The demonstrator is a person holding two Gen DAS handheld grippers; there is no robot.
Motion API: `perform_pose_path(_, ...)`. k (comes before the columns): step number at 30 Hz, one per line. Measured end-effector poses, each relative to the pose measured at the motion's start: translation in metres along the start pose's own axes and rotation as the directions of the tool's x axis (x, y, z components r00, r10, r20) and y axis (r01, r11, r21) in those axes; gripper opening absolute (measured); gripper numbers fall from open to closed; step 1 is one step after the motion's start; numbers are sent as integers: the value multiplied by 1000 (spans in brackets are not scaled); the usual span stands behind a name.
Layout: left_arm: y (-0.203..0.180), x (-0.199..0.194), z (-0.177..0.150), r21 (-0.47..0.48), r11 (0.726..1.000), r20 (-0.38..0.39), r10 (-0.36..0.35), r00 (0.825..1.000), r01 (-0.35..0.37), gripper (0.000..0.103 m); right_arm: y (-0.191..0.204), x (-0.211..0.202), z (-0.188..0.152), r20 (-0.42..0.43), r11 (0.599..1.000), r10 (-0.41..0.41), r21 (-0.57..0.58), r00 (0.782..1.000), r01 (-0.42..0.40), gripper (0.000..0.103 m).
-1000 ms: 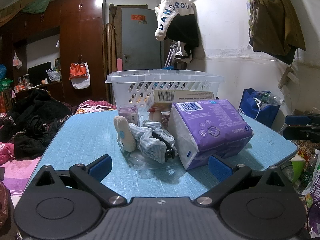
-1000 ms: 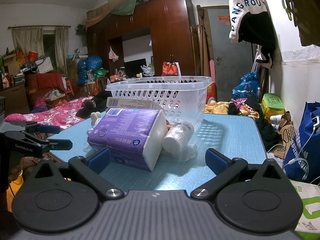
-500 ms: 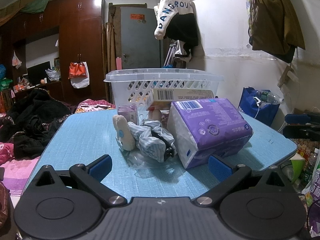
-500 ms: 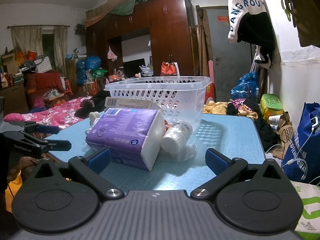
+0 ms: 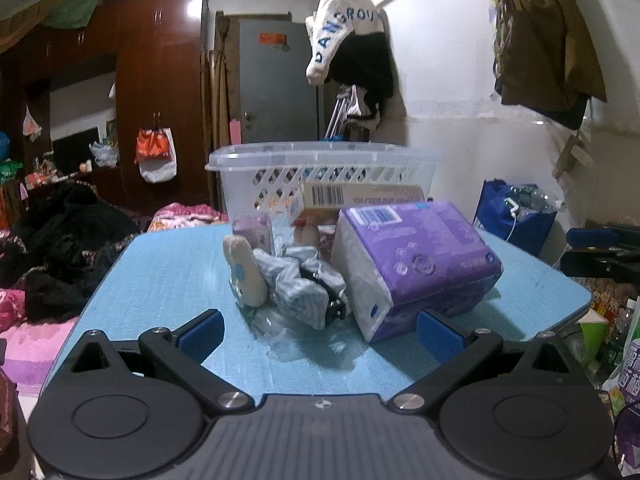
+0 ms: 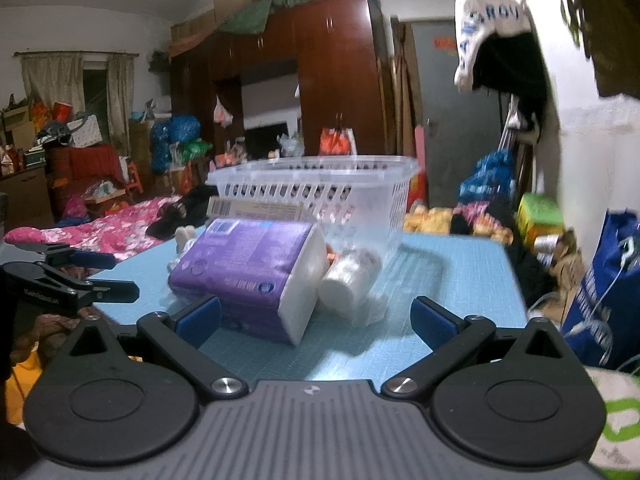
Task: Organize objects
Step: 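Grasp the purple tissue pack with the left tool and lift it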
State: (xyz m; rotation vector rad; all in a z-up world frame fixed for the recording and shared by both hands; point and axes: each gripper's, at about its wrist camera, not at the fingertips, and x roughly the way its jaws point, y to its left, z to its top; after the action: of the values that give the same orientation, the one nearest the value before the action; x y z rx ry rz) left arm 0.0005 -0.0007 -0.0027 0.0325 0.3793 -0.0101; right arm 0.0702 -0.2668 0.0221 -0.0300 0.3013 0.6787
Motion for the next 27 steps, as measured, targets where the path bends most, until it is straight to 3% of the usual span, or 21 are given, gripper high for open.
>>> perform_pose_path(3, -6, -1, 0, 44, 998, 51, 40, 998, -42, 103, 4, -3, -3, 84, 999, 1, -38, 996, 2, 103)
perform_pose_path(6, -11, 5, 2, 85, 992, 60, 90, 994, -95, 103, 8, 0, -5, 85, 999, 22, -40, 996, -19, 103)
perform_pose_path(9, -13, 14, 0, 101, 994, 33, 25, 999, -28, 103, 10, 6, -9, 81, 998, 46, -45, 996, -42, 103)
perform_pose_path(13, -16, 21, -5, 127, 989, 53, -78, 996, 71, 101, 5, 17, -11, 66, 996, 88, -22, 994, -87, 99)
perform_pose_path(18, -22, 26, -8, 175, 981, 125, -109, 986, 86, 92, 1, 37, -15, 12, 994, 110, -17, 994, -110, 73)
perform_pose_path(27, -34, 47, -15, 270, 950, 101, -189, 977, 156, 59, 11, 45, -23, -2, 985, 141, -99, 990, -140, 60)
